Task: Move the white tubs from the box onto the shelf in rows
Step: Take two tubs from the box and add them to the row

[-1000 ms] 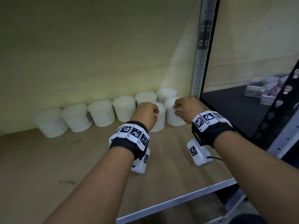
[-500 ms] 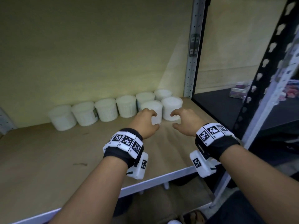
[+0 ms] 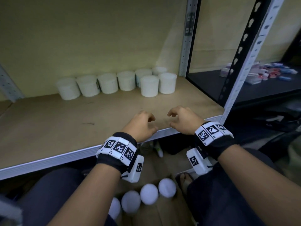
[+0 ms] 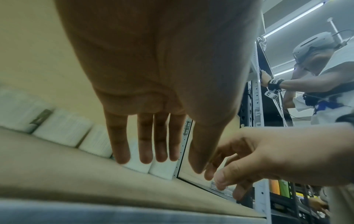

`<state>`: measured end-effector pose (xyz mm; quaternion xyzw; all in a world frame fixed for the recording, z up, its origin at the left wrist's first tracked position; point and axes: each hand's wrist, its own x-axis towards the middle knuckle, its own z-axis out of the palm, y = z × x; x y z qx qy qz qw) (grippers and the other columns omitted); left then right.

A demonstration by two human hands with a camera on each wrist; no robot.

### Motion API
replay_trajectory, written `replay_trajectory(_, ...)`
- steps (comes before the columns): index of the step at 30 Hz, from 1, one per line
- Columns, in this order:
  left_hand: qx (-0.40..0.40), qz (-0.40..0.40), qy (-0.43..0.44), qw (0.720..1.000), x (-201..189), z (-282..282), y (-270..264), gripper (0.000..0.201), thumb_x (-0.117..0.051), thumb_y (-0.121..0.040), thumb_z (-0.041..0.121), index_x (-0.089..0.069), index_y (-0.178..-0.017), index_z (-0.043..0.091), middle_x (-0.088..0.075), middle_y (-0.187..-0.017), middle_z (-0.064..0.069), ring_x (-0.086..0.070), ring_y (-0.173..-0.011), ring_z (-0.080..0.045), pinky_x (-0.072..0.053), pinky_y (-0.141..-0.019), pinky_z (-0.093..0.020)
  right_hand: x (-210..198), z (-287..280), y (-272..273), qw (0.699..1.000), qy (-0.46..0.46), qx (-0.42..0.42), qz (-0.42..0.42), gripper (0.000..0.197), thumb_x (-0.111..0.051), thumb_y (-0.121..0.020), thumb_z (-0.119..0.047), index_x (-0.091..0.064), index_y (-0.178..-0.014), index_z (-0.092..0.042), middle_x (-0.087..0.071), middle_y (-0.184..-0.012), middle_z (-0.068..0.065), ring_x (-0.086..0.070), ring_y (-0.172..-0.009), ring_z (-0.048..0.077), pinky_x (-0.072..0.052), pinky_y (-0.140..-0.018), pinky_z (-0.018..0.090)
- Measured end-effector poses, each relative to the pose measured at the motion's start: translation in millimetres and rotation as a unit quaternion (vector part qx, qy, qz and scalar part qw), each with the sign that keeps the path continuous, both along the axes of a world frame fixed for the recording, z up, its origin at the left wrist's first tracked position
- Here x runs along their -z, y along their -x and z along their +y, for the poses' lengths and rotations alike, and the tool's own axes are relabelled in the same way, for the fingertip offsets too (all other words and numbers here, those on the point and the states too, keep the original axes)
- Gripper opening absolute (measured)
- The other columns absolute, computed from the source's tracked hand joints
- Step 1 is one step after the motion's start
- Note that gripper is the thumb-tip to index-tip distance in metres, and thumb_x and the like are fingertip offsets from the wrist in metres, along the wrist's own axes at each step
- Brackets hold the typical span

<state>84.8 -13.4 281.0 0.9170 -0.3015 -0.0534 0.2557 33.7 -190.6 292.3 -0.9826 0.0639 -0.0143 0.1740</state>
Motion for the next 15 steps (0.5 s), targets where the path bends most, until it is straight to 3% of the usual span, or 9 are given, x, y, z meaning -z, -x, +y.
replay_trajectory(3, 0.01, 0.03, 0.017, 0.999, 15.3, 6.6, 15.7, 0.022, -0.067, -0.081, 0.025, -0.065, -0.102, 0.019, -0.06, -0.098, 0.002, -0.06, -0.094, -0.017, -0.046, -0.081, -0.024, 18.3, 4.9, 11.8, 1.0, -0.009, 0.002, 0.014, 0.025, -0.061, -0.082, -0.024, -0.066, -0.106, -0.018, -0.064, -0.113, 0.004, -0.06, -0.108, 0.022, -0.048, -0.097, 0.032)
replay_trajectory(7, 0.011, 0.085, -0.009, 0.996, 46.1, 13.0, 27.6, 0.02, -0.068, -0.083, 0.023, -0.064, -0.102, 0.015, -0.06, -0.088, 0.003, -0.058, -0.082, -0.015, -0.047, -0.077, -0.025, 46.9, 10.0, 20.0, 0.996, -0.027, 0.01, 0.086, 0.019, -0.064, -0.083, -0.027, -0.065, -0.1, -0.019, -0.065, -0.101, 0.001, -0.064, -0.099, 0.022, -0.052, -0.089, 0.031)
replay_trajectory(10, 0.009, 0.132, -0.052, 0.99, 77.8, 14.9, 28.6, 0.025, -0.069, -0.083, 0.023, -0.063, -0.105, 0.014, -0.064, -0.097, -0.002, -0.056, -0.083, -0.014, -0.044, -0.075, -0.023, 72.1, 14.3, 22.2, 0.989, -0.03, 0.009, 0.143, 0.024, -0.065, -0.084, -0.027, -0.065, -0.106, -0.017, -0.063, -0.105, 0.002, -0.063, -0.1, 0.022, -0.053, -0.089, 0.034)
replay_trajectory(15, -0.009, 0.206, -0.117, 0.972, 136.0, 13.8, 23.3, 0.04, -0.07, -0.082, 0.027, -0.058, -0.118, 0.014, -0.061, -0.116, -0.006, -0.059, -0.105, -0.02, -0.047, -0.089, -0.029, 129.7, 16.8, 16.5, 0.979, -0.035, 0.017, 0.198, 0.029, -0.063, -0.082, -0.02, -0.063, -0.111, -0.018, -0.064, -0.113, 0.008, -0.063, -0.102, 0.026, -0.055, -0.087, 0.036)
